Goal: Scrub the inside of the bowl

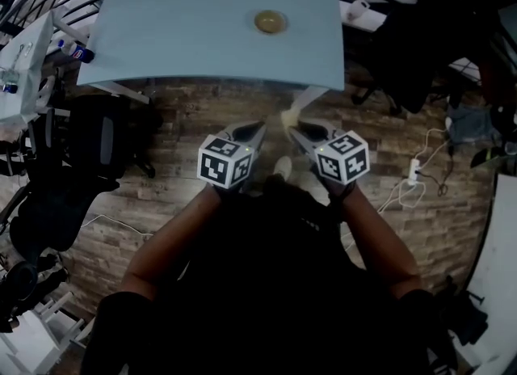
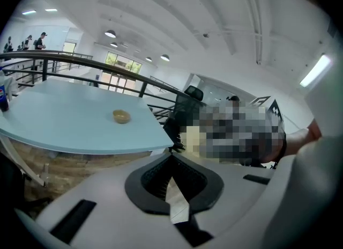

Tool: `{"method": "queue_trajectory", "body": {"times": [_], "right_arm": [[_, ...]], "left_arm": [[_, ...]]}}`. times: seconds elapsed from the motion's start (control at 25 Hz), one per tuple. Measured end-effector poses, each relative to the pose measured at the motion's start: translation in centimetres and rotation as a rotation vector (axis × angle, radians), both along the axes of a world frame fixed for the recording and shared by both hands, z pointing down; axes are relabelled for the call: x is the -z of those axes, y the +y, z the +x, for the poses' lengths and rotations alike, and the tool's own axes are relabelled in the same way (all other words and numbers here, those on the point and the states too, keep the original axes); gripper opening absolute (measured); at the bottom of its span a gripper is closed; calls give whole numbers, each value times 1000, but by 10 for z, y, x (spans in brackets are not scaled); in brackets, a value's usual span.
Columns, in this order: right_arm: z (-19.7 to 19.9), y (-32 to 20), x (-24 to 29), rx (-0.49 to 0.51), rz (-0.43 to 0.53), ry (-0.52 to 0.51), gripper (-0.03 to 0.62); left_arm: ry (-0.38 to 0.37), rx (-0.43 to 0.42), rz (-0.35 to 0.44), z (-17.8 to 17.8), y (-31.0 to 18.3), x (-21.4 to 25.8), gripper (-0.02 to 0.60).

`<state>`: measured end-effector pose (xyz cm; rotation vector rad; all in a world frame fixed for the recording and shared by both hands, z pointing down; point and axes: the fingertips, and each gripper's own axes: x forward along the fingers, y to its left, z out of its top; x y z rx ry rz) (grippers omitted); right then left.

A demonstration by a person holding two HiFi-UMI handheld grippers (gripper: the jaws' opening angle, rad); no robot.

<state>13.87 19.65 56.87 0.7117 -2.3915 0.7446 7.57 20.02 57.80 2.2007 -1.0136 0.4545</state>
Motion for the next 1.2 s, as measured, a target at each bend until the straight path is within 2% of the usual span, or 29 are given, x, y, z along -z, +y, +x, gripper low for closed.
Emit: {"method": "queue_trajectory", "body": {"times": [0.36, 0.6, 1.0, 1.2], "right_arm": [[-53, 59, 11, -46, 17, -12, 64], [-74, 91, 10, -68, 27, -10, 64], [-59, 114, 10, -64, 15, -26, 64], [-41, 122, 7, -33, 4, -32, 64]], "left_arm": [[12, -42, 43, -63, 59, 15, -3], [20, -58, 51, -87, 89, 13, -3], [15, -52, 54, -70, 107, 22, -3], [16, -27, 50, -45, 110, 25, -3]]}}
